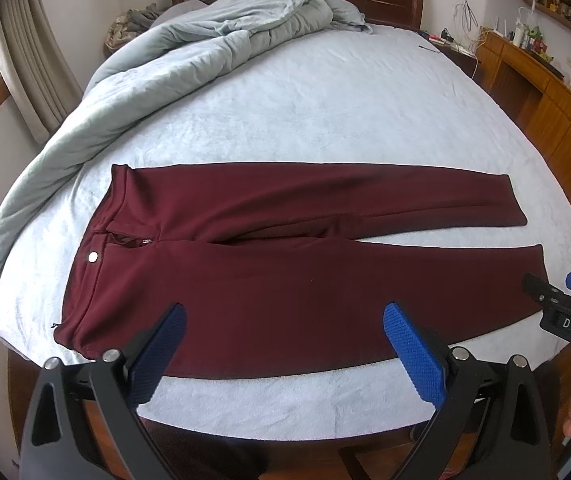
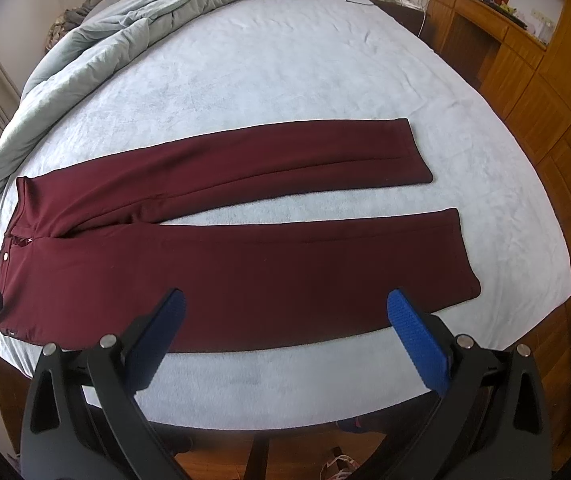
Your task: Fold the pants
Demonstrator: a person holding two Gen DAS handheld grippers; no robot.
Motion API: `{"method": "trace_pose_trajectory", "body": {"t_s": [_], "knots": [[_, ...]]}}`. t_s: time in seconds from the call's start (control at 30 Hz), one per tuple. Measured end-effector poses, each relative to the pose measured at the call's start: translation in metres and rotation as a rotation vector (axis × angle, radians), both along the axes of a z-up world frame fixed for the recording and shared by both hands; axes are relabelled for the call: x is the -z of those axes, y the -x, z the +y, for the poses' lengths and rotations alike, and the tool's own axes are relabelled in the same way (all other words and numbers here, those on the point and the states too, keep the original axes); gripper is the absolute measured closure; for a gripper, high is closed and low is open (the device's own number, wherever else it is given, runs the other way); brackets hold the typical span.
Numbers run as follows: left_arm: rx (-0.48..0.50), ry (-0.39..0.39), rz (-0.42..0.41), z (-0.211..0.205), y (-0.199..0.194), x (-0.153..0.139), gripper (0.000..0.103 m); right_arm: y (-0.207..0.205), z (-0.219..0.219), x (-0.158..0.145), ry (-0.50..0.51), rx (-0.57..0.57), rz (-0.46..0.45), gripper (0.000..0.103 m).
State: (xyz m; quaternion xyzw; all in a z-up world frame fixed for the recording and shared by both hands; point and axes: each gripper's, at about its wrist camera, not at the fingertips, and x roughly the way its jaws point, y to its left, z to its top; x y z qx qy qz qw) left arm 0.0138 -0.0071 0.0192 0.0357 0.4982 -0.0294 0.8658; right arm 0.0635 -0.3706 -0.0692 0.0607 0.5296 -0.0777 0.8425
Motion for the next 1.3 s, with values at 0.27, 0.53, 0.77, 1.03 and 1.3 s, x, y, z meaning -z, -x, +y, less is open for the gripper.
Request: {"method": "trace_pose_trajectory", "body": {"t_s": [0.27,0.53,0.77,1.03,1.3], "knots": [[0.001,0.000,0.004,-0.001,-0.004,0.002,0.004,-0.002,-0.001,0.000,-0.003,-0.008,0.001,0.003],[-0.004,0.018,0.040,-0.018,-0.058,0.025,0.004,-0.057,-0.078,0.008,0.040,0.015,-0.052,0.002],[-0.023,0.054,0.012,-0.058,-0.126,0.053,0.004,-0.146,-0.183,0.042,0.056,0.014,-0.054,0.002],[0.062,0.078,-0.014,-0.107,-0.185,0.074,0.004,-0.242,-0.261,0.123,-0.095,-0.051,0.075,0.003],[0.131,0.100,0.025,-0.134,-0.224,0.097,0.004,-0.271,-0.266,0.161,-0.155,-0.124,0.099,0.004]]}}
